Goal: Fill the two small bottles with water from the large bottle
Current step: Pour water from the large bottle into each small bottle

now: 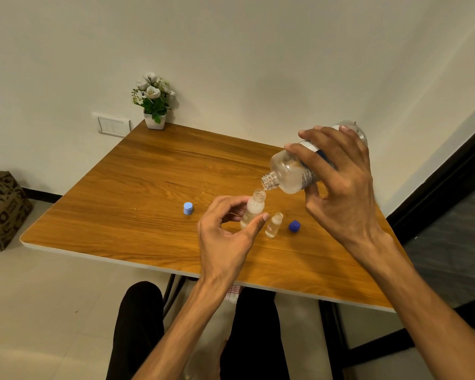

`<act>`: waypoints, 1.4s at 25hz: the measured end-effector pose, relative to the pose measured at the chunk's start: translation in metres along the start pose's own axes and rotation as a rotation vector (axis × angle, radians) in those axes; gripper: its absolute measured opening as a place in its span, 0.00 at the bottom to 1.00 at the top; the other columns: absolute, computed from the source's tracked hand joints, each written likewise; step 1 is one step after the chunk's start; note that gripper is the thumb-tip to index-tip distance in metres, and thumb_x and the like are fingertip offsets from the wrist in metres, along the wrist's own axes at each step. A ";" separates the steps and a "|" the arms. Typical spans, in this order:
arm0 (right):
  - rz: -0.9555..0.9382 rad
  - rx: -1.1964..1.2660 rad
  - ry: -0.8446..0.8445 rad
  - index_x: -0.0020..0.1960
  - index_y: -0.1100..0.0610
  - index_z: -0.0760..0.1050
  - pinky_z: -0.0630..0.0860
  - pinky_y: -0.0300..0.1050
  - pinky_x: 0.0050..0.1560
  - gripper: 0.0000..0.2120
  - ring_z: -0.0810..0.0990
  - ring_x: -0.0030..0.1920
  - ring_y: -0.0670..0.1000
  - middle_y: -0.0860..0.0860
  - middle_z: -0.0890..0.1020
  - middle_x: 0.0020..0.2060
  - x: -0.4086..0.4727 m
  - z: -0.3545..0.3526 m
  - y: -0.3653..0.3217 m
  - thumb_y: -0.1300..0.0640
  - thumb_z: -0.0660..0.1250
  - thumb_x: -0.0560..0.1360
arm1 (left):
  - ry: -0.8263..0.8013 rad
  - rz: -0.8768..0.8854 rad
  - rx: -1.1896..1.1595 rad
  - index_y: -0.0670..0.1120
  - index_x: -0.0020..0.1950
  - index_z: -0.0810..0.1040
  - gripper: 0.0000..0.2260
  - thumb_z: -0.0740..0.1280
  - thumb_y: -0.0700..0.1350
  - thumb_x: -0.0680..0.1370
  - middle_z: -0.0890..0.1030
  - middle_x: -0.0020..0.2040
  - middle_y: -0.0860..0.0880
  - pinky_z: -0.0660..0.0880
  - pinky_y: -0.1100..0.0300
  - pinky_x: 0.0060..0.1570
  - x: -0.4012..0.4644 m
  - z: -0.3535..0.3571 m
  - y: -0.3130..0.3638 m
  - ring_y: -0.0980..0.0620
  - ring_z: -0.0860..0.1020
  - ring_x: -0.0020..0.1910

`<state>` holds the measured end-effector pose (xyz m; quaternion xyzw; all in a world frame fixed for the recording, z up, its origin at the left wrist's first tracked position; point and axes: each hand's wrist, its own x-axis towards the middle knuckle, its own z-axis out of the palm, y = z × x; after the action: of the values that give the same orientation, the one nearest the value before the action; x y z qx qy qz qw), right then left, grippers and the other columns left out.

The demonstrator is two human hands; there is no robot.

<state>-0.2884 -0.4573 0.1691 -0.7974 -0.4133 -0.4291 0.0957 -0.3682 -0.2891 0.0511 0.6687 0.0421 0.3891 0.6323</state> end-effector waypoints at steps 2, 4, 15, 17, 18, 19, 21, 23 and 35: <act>-0.004 0.000 -0.002 0.69 0.61 0.81 0.66 0.66 0.76 0.29 0.77 0.72 0.65 0.61 0.81 0.68 0.001 -0.001 0.000 0.74 0.74 0.68 | -0.002 0.000 0.003 0.48 0.54 0.87 0.15 0.84 0.44 0.69 0.85 0.50 0.53 0.78 0.64 0.47 0.000 0.000 0.001 0.53 0.82 0.47; -0.008 -0.002 -0.002 0.68 0.61 0.81 0.66 0.66 0.76 0.29 0.77 0.72 0.65 0.61 0.81 0.68 0.001 -0.001 -0.001 0.74 0.74 0.68 | -0.003 -0.001 0.005 0.48 0.54 0.86 0.16 0.84 0.44 0.69 0.85 0.50 0.53 0.79 0.64 0.47 0.000 0.000 0.002 0.53 0.82 0.48; -0.023 -0.012 -0.012 0.69 0.61 0.81 0.66 0.65 0.77 0.29 0.77 0.71 0.66 0.62 0.81 0.68 0.002 -0.001 -0.003 0.73 0.74 0.68 | 0.005 -0.008 0.000 0.47 0.54 0.87 0.16 0.84 0.43 0.69 0.85 0.49 0.53 0.78 0.64 0.46 0.000 -0.001 0.001 0.55 0.81 0.46; -0.023 -0.011 -0.017 0.69 0.61 0.81 0.66 0.65 0.77 0.30 0.77 0.72 0.66 0.62 0.81 0.68 0.001 -0.001 -0.003 0.73 0.75 0.68 | 0.001 -0.008 0.005 0.47 0.55 0.86 0.16 0.84 0.43 0.69 0.85 0.50 0.52 0.78 0.64 0.46 -0.001 -0.002 0.001 0.55 0.81 0.46; -0.022 -0.009 -0.020 0.69 0.61 0.81 0.66 0.65 0.77 0.30 0.76 0.72 0.66 0.62 0.81 0.68 0.001 -0.001 -0.003 0.73 0.74 0.68 | 0.001 -0.008 0.007 0.47 0.55 0.86 0.16 0.84 0.43 0.69 0.85 0.50 0.52 0.78 0.64 0.46 -0.001 -0.002 0.001 0.55 0.81 0.47; -0.021 -0.008 -0.022 0.69 0.61 0.81 0.66 0.65 0.77 0.30 0.76 0.72 0.66 0.62 0.81 0.69 0.000 -0.001 -0.004 0.73 0.74 0.68 | 0.000 -0.010 0.008 0.47 0.55 0.87 0.16 0.84 0.43 0.69 0.85 0.50 0.52 0.78 0.64 0.46 -0.001 -0.002 0.001 0.55 0.81 0.47; -0.023 -0.012 -0.026 0.69 0.61 0.81 0.66 0.65 0.77 0.29 0.76 0.72 0.66 0.62 0.81 0.69 0.000 -0.001 -0.004 0.73 0.74 0.68 | 0.001 -0.012 0.007 0.47 0.55 0.87 0.16 0.84 0.43 0.69 0.85 0.50 0.52 0.78 0.64 0.46 -0.001 -0.002 0.002 0.56 0.81 0.47; -0.026 -0.011 -0.028 0.69 0.62 0.81 0.66 0.65 0.77 0.29 0.76 0.72 0.66 0.62 0.81 0.69 0.000 -0.001 -0.004 0.73 0.74 0.68 | 0.004 -0.012 -0.001 0.47 0.55 0.87 0.16 0.84 0.43 0.69 0.85 0.49 0.52 0.78 0.64 0.46 -0.001 -0.002 0.002 0.56 0.81 0.46; -0.007 0.016 -0.012 0.69 0.61 0.81 0.66 0.63 0.77 0.28 0.76 0.72 0.65 0.61 0.81 0.68 -0.004 0.005 -0.005 0.72 0.74 0.69 | 0.010 -0.006 0.000 0.47 0.55 0.87 0.16 0.84 0.43 0.69 0.85 0.49 0.53 0.79 0.63 0.46 -0.001 -0.001 -0.002 0.55 0.81 0.46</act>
<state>-0.2904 -0.4537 0.1626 -0.7978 -0.4200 -0.4213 0.0978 -0.3688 -0.2882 0.0490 0.6665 0.0471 0.3907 0.6331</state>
